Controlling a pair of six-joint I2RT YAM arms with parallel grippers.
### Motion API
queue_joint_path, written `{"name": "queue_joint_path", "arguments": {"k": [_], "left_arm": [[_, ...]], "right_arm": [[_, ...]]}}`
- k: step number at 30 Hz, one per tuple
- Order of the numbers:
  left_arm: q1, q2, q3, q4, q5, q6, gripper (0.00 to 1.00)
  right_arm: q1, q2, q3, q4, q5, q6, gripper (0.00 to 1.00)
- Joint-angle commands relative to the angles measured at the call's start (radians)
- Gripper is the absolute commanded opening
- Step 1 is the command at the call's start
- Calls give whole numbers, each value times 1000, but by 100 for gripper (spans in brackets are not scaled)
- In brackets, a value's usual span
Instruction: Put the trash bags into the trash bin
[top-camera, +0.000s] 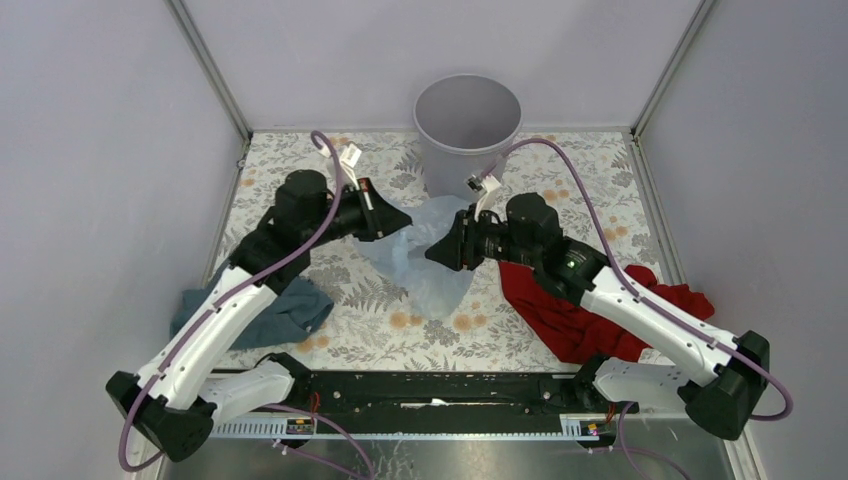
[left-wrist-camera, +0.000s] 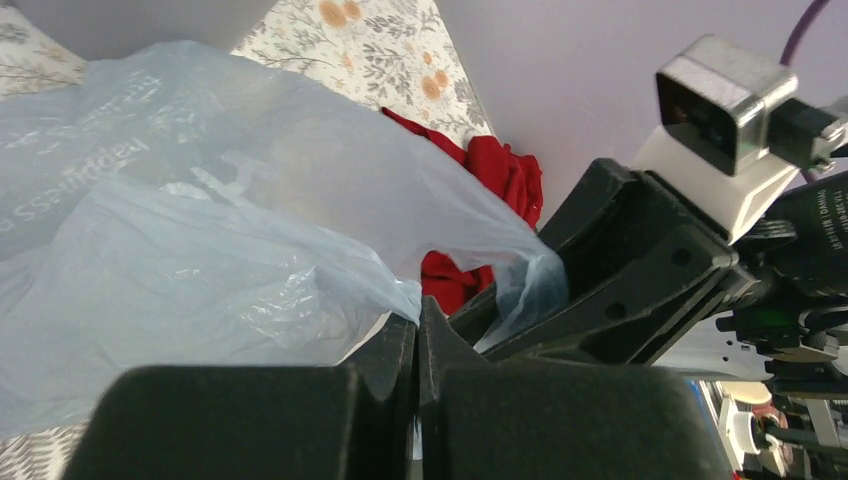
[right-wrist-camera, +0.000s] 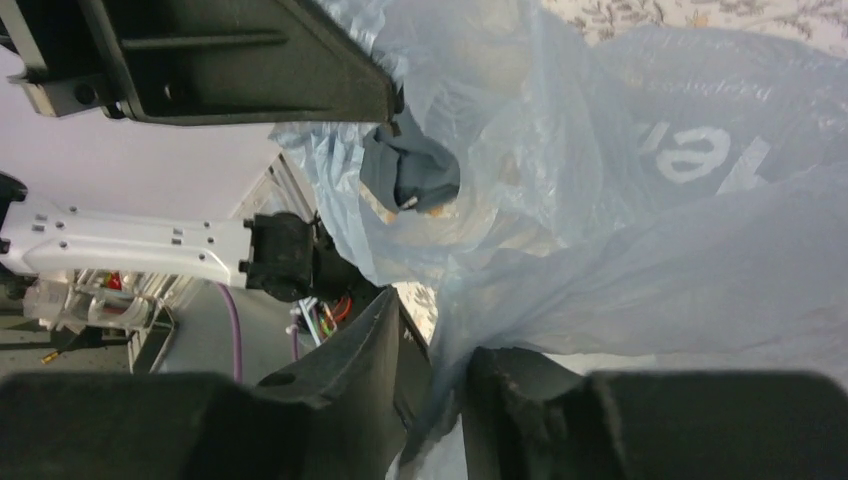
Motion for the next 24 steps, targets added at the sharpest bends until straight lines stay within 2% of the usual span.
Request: {"name": "queue_joint_path", "arguments": {"k": [1, 4, 8, 12, 13, 18, 24], "left_arm": [[-61, 36, -14, 154, -55, -30, 0], [-83, 67, -18, 190, -42, -35, 0], [-117, 85, -26, 224, -52, -53, 0], [-160, 101, -34, 232, -107, -81, 0], [-170, 105, -34, 231, -115, -91, 0], [-196, 110, -34, 231, -136, -121, 0], [-230, 118, -33, 245, -151, -148, 0]], "right_arm": [[-3, -88, -67, 41, -24, 57, 41], [3, -109, -93, 23, -1, 75, 56], [64, -113, -58, -41, 118, 56, 76], [178, -54, 46, -166, 362, 55, 84], [199, -38, 66, -191, 437, 72, 97], [349, 29, 147, -290, 786, 126, 100], [472, 151, 281, -447, 1111, 158, 97]]}}
